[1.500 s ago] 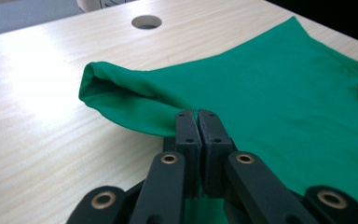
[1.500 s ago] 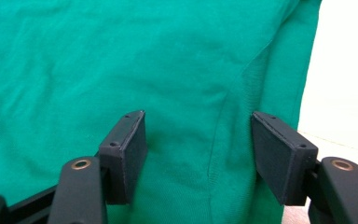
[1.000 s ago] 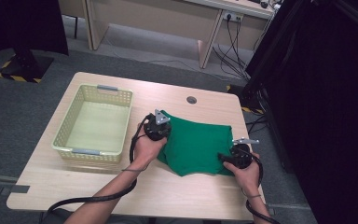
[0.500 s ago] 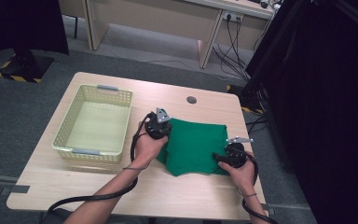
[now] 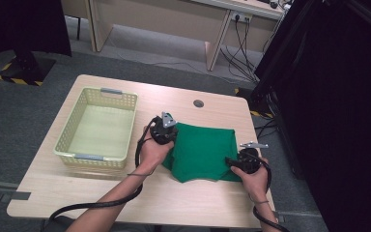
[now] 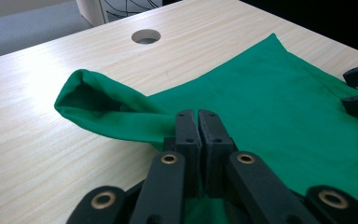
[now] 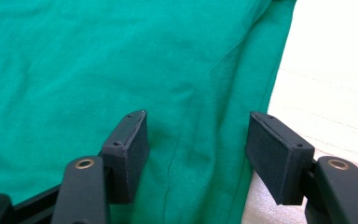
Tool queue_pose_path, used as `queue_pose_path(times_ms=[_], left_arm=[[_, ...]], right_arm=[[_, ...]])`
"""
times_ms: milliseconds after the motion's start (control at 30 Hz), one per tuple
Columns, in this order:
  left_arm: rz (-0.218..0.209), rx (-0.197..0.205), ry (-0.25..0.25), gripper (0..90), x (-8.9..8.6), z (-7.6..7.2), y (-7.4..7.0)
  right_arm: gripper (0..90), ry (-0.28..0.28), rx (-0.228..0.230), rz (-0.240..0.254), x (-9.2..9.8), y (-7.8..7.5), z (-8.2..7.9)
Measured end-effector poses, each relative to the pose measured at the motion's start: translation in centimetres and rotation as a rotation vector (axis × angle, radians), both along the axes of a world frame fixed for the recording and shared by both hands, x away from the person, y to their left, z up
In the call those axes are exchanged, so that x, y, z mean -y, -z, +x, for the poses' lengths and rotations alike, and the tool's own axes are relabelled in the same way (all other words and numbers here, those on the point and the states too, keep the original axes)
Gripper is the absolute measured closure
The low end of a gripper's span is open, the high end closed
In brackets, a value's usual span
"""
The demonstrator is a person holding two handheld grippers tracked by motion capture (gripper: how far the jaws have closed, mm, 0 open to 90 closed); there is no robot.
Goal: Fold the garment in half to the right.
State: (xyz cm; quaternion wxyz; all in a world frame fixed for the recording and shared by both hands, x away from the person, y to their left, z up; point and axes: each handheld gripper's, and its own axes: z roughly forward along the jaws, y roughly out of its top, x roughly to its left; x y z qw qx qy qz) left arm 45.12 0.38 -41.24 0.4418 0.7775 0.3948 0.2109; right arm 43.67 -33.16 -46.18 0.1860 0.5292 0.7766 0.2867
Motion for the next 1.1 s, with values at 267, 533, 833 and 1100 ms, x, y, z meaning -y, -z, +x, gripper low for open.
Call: queue_pose_path(times_ms=[267, 533, 833, 1100], left_arm=[[-0.001, 0.002, 0.003, 87.2, 0.1, 0.0, -0.1], [-0.001, 0.004, 0.004, 87.1, 0.1, 0.0, -0.3], [0.006, 0.003, 0.002, 87.2, 0.1, 0.1, -0.2], [0.008, 0.003, 0.005, 87.2, 0.2, 0.1, -0.3]], right_arm=[[39.4, -0.013, 0.006, 0.002, -0.4, 0.1, -0.1], [39.7, -0.036, 0.016, 0.008, -1.2, 0.2, -0.1], [39.9, -0.07, 0.016, 0.006, -2.3, 0.2, -0.1], [40.0, -0.106, 0.014, 0.007, -3.6, 0.2, -0.1]])
